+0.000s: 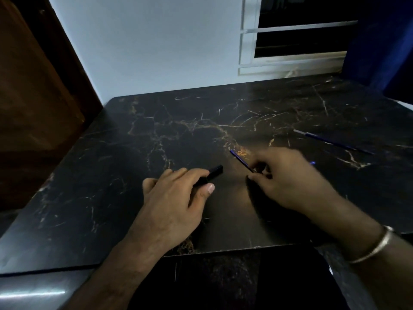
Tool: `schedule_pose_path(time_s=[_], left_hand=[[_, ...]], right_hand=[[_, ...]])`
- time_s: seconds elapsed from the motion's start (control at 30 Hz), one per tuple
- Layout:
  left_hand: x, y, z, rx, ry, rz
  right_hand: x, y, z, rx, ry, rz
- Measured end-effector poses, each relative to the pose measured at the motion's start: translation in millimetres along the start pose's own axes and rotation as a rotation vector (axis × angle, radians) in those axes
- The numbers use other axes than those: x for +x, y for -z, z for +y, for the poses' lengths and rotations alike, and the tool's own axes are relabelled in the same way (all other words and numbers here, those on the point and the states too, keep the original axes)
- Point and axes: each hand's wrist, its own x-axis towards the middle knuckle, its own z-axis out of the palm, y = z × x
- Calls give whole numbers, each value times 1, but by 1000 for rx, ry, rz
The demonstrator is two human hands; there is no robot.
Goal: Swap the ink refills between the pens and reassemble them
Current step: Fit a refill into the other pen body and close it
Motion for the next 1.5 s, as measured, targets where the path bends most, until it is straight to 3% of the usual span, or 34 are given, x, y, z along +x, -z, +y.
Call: schedule_pose_path(time_s=[0.13,0.27,0.33,0.43,0.53,0.7,0.83,1.1,1.3,1.5], left_hand=[[-2,0,5,-26,-13,-37],[-4,3,2,-142,4,-14],[-5,4,2,-186,6,-4],[-7,4,3,-285,9,-14],[-7,4,7,-374,-14,-18],[-8,8,15,-407,-58,-30],[-8,9,11,-397,-27,-17],[-9,6,21,-393,-80,-36],[-8,8,10,-401,-15,-15],[-8,8,13,-381,-27,-27]], right_hand=[[23,0,-15,17,-188,-184],[20,3,-5,102,-178,-62],[11,3,2,436,-164,24],[-6,1,-5,1184,-163,3],[-20,-5,-23,1422,-64,-4],[-26,-15,-40,1359,-36,116],[-26,-9,-38,1451,-17,229],[-35,-21,-50,1249,15,177],[-31,-14,-41,1361,-60,297],[-33,-20,-39,1318,-15,218]])
